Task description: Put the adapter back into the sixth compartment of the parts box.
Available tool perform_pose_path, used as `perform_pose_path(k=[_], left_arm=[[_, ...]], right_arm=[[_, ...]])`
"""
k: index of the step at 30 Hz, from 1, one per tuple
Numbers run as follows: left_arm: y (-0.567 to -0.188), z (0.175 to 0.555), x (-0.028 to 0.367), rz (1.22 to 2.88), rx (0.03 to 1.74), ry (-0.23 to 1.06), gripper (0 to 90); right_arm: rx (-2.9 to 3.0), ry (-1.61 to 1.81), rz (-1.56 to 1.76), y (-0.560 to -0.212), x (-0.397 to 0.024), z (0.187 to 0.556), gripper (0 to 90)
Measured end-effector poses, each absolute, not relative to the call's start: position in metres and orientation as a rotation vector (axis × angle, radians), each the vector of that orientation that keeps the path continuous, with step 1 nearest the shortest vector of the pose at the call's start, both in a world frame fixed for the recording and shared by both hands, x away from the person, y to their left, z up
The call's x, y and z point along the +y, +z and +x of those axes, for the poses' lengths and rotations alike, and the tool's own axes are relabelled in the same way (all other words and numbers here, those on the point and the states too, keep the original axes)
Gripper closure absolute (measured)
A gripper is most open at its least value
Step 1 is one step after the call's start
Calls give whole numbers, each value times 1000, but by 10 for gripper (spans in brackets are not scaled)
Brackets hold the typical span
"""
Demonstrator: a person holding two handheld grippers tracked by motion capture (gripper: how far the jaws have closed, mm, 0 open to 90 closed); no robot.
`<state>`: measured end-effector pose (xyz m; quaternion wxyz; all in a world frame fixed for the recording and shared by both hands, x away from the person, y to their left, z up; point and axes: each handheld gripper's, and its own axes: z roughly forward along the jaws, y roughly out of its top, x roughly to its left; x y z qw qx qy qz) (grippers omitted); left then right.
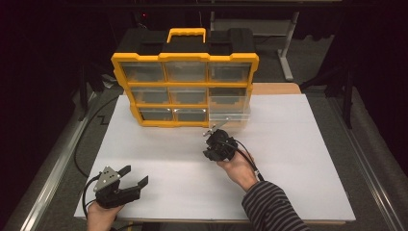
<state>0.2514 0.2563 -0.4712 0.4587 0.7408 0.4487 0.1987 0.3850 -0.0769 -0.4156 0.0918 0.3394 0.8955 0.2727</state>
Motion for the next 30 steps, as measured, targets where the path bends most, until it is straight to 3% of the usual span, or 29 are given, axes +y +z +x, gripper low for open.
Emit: perform_pose_path(k=[30], left_arm=[[-472, 252, 256, 1828, 1107, 487, 217]], right_arm=[[2629, 870, 1106, -419, -126, 369, 768]])
